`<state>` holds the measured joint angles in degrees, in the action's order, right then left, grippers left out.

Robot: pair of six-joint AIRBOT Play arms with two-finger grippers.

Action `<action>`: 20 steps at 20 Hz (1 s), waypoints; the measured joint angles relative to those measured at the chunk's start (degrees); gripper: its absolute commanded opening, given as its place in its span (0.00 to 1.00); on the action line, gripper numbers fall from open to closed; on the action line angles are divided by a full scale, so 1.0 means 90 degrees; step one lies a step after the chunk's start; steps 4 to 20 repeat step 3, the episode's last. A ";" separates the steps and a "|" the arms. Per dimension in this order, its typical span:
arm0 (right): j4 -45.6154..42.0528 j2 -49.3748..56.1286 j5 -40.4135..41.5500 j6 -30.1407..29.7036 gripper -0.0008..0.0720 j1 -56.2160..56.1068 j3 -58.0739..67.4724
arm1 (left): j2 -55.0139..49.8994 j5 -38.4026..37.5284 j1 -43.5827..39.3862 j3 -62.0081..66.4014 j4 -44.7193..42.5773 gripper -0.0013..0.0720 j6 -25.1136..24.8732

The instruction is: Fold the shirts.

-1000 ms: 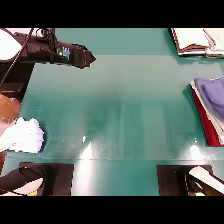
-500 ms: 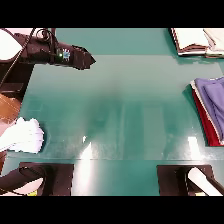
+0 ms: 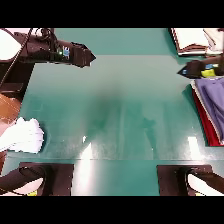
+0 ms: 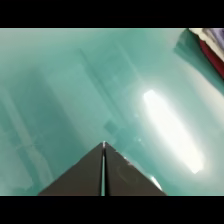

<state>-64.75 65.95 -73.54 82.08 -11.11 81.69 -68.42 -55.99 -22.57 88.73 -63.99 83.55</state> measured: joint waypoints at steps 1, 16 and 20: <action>0.0007 0.0066 0.0010 -0.0007 0.04 -0.0197 0.0051 | 0.0000 0.0051 -0.0002 0.0000 0.0000 0.05 0.0000; 0.0007 0.0153 0.0017 -0.0010 0.04 -0.0444 0.0104 | 0.0000 0.0180 -0.0002 0.0000 0.0000 0.05 0.0002; 0.0007 0.0153 0.0017 -0.0010 0.04 -0.0444 0.0104 | 0.0000 0.0180 -0.0002 0.0000 0.0000 0.05 0.0002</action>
